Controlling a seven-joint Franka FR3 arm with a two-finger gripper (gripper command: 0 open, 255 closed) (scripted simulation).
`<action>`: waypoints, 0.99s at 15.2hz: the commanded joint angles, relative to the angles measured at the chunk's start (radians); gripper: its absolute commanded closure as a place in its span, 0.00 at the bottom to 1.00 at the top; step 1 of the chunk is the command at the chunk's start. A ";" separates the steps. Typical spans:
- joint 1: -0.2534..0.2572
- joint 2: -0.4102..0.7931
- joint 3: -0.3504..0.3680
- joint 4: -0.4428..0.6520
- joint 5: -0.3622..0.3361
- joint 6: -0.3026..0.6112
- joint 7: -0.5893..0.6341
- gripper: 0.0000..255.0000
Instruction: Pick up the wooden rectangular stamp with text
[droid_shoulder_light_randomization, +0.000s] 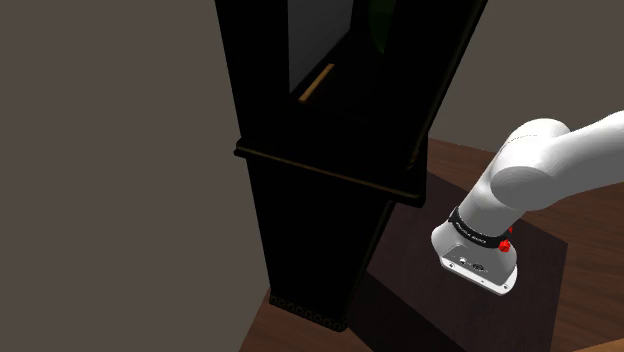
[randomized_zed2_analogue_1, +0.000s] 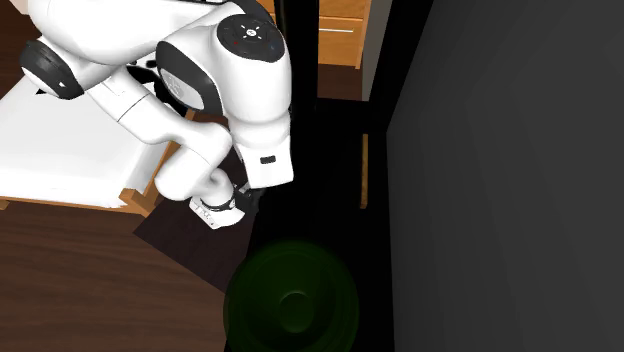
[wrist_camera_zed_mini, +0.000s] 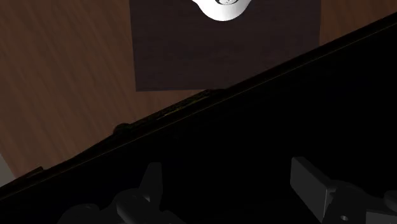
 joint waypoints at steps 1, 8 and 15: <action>0.000 0.000 0.000 0.000 0.000 0.000 0.000 0.00; -0.079 0.070 0.208 0.021 0.175 0.041 0.501 0.00; -0.127 0.252 0.366 0.136 0.266 0.128 1.009 0.00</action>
